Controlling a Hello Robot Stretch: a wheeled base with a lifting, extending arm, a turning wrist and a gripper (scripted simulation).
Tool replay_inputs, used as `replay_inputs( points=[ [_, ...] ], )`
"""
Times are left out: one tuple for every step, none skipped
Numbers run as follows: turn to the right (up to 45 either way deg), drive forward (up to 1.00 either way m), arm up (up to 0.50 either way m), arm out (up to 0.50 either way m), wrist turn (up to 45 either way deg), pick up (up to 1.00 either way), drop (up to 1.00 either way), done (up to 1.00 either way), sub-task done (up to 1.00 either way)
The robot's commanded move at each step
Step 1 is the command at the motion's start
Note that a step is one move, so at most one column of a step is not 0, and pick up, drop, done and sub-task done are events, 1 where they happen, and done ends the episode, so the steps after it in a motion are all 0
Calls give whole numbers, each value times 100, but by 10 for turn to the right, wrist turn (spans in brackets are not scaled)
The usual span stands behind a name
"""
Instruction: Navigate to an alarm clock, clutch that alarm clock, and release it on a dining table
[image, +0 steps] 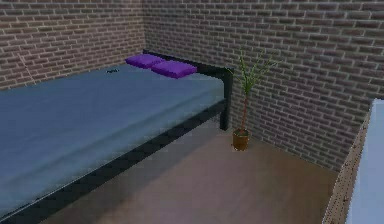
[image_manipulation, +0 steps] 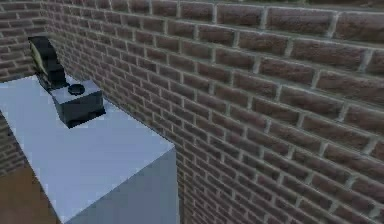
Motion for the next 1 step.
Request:
replay_inputs(
  points=[
    [-270, 0, 0, 0, 0, 0, 0, 0, 0]
  ],
)
